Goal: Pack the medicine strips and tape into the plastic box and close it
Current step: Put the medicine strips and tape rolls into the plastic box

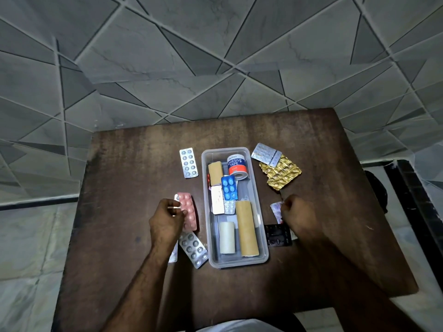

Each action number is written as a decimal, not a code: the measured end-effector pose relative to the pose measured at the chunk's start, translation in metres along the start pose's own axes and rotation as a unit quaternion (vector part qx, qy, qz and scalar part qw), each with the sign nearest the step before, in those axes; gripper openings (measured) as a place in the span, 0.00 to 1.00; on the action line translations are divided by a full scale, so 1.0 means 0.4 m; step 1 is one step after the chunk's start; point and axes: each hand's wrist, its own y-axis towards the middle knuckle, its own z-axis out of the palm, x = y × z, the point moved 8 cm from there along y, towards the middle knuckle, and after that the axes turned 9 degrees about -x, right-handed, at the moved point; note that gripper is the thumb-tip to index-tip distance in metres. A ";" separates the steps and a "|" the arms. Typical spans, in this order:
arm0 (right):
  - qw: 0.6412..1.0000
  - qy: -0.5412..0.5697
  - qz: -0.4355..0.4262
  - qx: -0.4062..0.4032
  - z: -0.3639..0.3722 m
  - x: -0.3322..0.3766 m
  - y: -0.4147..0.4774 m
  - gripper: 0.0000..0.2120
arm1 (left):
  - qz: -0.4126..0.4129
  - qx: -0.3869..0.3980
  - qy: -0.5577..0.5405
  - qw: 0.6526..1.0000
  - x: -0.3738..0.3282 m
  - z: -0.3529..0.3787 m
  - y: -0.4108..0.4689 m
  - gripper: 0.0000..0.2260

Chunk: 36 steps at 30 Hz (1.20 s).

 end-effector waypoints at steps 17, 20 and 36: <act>0.998 -0.042 -0.041 0.028 0.001 0.086 -0.031 0.16 | 0.026 0.083 -0.094 0.992 -0.119 0.035 -0.054 0.11; 0.992 -0.087 -0.092 0.011 0.033 0.104 -0.056 0.21 | 0.031 0.093 -0.058 0.994 -0.120 0.051 -0.083 0.11; 0.999 -0.041 -0.017 0.003 0.012 0.118 -0.066 0.13 | 0.076 0.109 0.036 0.990 -0.166 0.080 -0.149 0.07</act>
